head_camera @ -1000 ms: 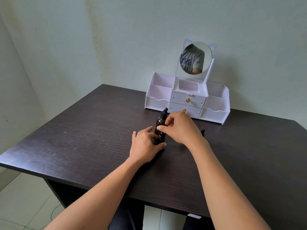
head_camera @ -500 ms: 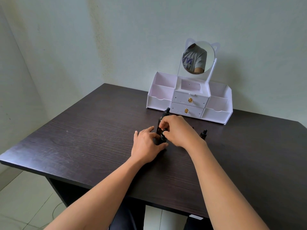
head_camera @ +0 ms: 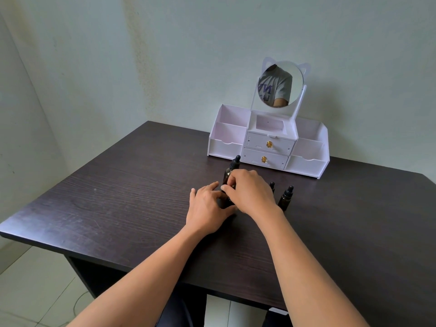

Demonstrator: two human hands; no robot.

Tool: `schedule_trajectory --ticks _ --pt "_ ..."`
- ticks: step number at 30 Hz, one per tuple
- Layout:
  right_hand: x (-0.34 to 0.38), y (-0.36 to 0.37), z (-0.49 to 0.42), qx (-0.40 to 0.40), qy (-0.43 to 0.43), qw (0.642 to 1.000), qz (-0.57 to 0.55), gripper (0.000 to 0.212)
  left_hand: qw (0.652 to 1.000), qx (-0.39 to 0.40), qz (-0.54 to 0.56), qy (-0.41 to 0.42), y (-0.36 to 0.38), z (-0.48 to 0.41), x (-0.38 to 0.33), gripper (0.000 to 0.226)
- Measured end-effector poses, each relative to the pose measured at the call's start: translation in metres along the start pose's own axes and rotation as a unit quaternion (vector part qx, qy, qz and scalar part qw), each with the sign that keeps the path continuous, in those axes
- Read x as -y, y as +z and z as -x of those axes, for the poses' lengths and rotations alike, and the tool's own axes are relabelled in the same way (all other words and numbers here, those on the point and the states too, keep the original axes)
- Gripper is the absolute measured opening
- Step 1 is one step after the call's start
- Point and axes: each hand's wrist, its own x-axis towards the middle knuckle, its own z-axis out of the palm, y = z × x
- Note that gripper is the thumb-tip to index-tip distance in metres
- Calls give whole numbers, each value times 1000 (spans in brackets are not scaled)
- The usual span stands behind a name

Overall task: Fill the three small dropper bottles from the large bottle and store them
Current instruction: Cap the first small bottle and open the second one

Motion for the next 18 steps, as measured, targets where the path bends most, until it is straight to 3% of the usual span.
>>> schedule_trajectory --ticks 4,10,18 --pt "-10 -17 -5 8 -15 1000 -11 24 1000 -7 -3 -8 1 -1 0 43" --pt "-14 -23 -11 114 -49 992 -9 28 1000 2 -5 -15 -3 2 -3 46" --pt "-9 -12 -8 81 -19 996 21 22 1000 -4 1 -17 -5 2 -5 40"
